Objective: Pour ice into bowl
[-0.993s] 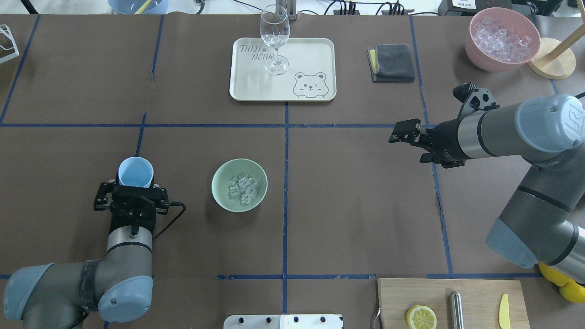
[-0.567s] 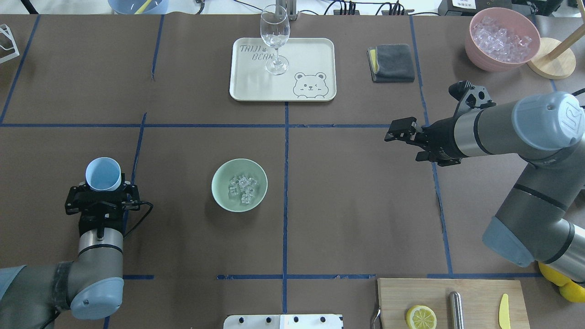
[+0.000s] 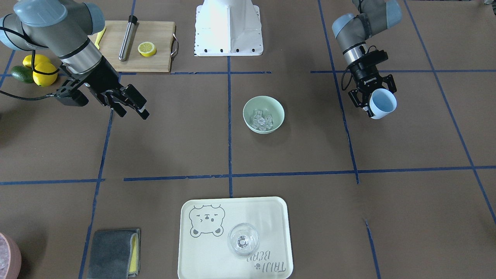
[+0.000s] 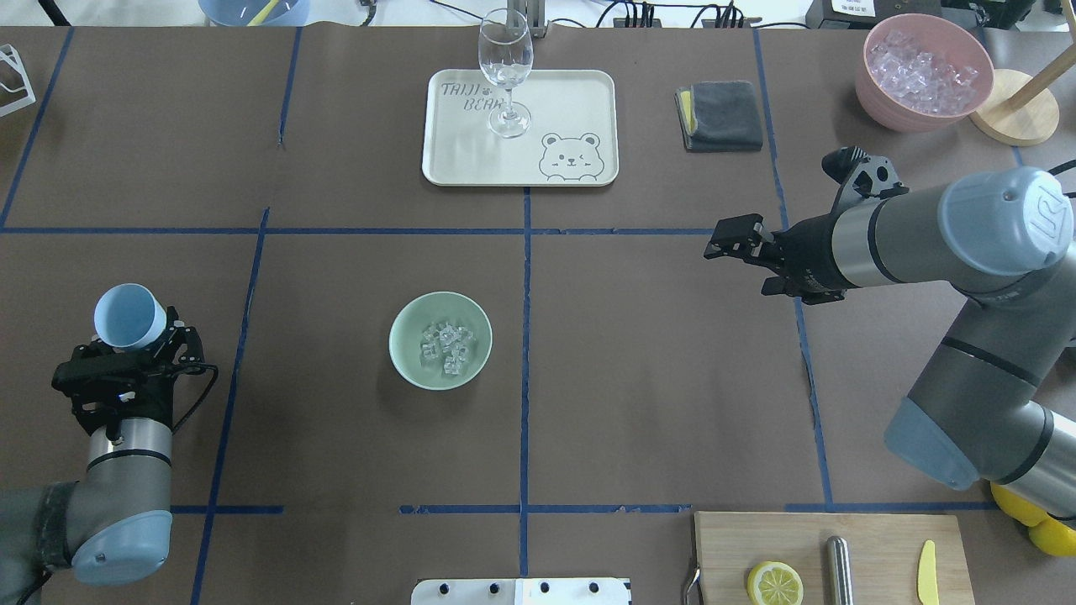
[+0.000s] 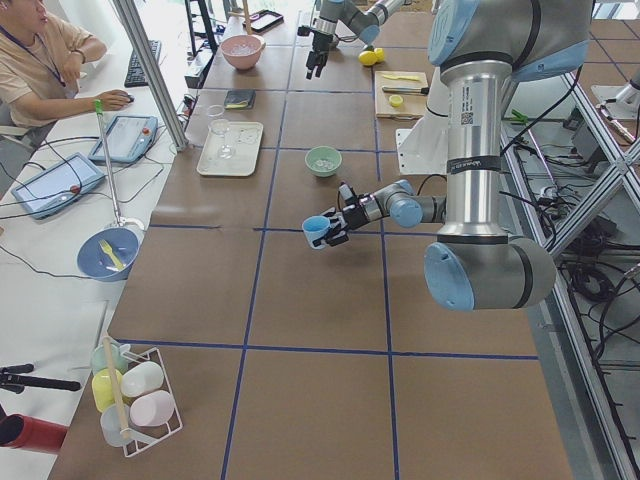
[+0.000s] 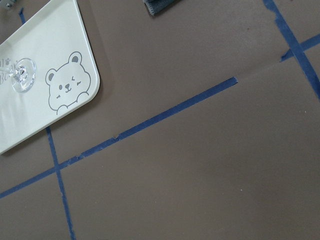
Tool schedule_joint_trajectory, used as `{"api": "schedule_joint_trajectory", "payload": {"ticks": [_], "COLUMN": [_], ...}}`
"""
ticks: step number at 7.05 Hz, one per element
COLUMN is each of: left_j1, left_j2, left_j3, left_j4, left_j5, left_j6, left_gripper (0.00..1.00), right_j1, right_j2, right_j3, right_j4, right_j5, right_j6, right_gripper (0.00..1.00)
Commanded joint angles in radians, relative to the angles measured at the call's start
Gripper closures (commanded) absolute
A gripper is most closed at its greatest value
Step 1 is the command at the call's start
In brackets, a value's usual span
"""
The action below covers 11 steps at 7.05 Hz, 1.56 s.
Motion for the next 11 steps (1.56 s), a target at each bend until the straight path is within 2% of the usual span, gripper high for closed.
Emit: {"api": "schedule_joint_trajectory", "payload": {"ticks": [1,2,11], "left_j1": [-0.003,-0.003,-0.007], "left_j2": [0.014,0.017,0.032], "left_j3": [0.068,0.116,0.172], "left_j4": [-0.046,-0.047,-0.047], "left_j5": [0.008,0.006,0.003], "left_j6": [-0.107,-0.208,-0.295], "left_gripper": [1.0,1.0,1.0], "right_j1": [-0.002,-0.006,-0.01], "right_j2": [-0.001,-0.001,0.009], "right_j3": [0.0,0.0,0.012], "right_j4": [0.001,0.001,0.001], "right_j5": [-0.001,-0.002,-0.002], "right_j6": [0.0,0.002,0.014], "right_gripper": [0.0,0.0,0.0]}}
